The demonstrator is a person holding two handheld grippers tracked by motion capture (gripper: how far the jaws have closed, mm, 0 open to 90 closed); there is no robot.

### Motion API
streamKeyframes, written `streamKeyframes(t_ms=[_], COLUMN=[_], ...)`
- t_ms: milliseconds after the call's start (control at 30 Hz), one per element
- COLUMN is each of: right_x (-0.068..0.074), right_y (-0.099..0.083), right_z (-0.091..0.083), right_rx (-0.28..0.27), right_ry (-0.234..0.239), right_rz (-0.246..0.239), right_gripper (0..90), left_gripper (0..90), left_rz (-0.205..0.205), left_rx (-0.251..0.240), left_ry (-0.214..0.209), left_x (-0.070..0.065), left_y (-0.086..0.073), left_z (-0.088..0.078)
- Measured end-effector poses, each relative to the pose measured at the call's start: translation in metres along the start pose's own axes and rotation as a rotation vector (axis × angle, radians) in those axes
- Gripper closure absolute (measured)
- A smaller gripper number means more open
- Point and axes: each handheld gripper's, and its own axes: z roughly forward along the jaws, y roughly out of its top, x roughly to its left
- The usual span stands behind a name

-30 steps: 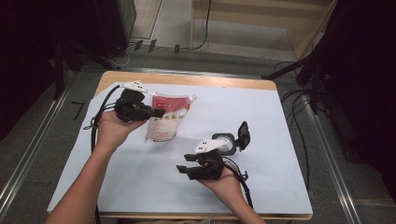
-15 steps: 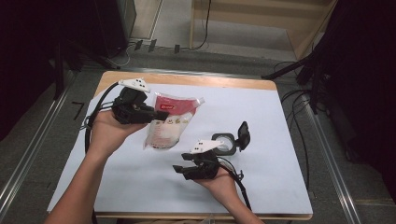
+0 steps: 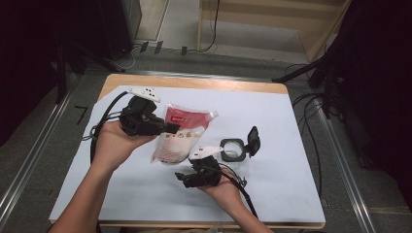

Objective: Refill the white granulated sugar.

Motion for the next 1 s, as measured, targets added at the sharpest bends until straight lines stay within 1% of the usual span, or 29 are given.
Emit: streamKeyframes(t_ms=[100, 167, 233, 267, 333, 433, 467, 500, 567, 600, 667, 700, 767, 833, 900, 967, 1000], right_x=[0.000, 0.000, -0.001, -0.001, -0.001, -0.001, -0.001, 0.000, 0.001, 0.003, 0.005, 0.006, 0.008, 0.009, 0.010, 0.010, 0.011], right_y=[0.002, 0.002, 0.001, 0.001, 0.000, 0.000, 0.000, 0.000, -0.001, -0.001, -0.002, -0.002, -0.003, -0.004, -0.005, -0.007, -0.008], right_z=[0.003, 0.005, 0.006, 0.006, 0.007, 0.006, 0.006, 0.006, 0.006, 0.005, 0.003, 0.003, 0.000, -0.002, -0.003, -0.004, -0.003], right_rx=[-0.003, -0.001, 0.008, 0.008, -0.005, -0.021, -0.031, -0.041, -0.071, -0.093, -0.126, -0.144, -0.171, -0.203, -0.233, -0.252, -0.261], right_ry=[-0.014, -0.024, -0.043, -0.051, -0.061, -0.062, -0.061, -0.063, -0.066, -0.078, -0.080, -0.079, -0.089, -0.108, -0.120, -0.136, -0.155], right_rz=[0.015, 0.016, 0.014, 0.013, 0.008, 0.003, 0.001, -0.001, -0.013, -0.019, -0.031, -0.035, -0.055, -0.073, -0.084, -0.091, -0.099], right_gripper=[28.4, 28.5, 28.9, 30.0, 31.4, 32.1, 32.5, 32.8, 34.5, 35.6, 36.6, 36.6, 35.7, 35.8, 36.4, 37.6, 40.9], left_gripper=[89.9, 89.9, 89.9, 89.9, 89.9, 89.7, 89.7, 89.5, 89.3, 89.1, 89.1, 89.1, 89.1, 88.9, 88.6, 88.4, 88.2], left_rz=[0.000, -0.020, -0.036, -0.039, -0.065, -0.085, -0.095, -0.112, -0.139, -0.144, -0.139, -0.130, -0.124, -0.121, -0.136, -0.152, -0.155], left_rx=[0.021, 0.026, 0.027, 0.029, 0.023, 0.013, 0.014, 0.005, 0.000, -0.003, -0.004, -0.004, -0.012, -0.009, -0.008, -0.012, -0.011], left_ry=[-0.007, -0.011, -0.027, -0.025, -0.045, -0.068, -0.082, -0.104, -0.130, -0.136, -0.134, -0.131, -0.139, -0.147, -0.158, -0.163, -0.172], left_x=[-0.002, -0.002, -0.002, -0.002, -0.002, -0.002, -0.002, -0.001, -0.001, -0.001, -0.003, -0.004, -0.009, -0.014, -0.018, -0.018, -0.018], left_y=[-0.001, -0.002, -0.002, -0.002, -0.002, -0.003, -0.003, -0.003, -0.003, -0.003, -0.002, -0.002, 0.000, 0.002, 0.003, 0.004, 0.004], left_z=[0.000, 0.000, -0.001, -0.002, -0.004, -0.007, -0.008, -0.009, -0.011, -0.011, -0.013, -0.014, -0.015, -0.015, -0.015, -0.015, -0.015])
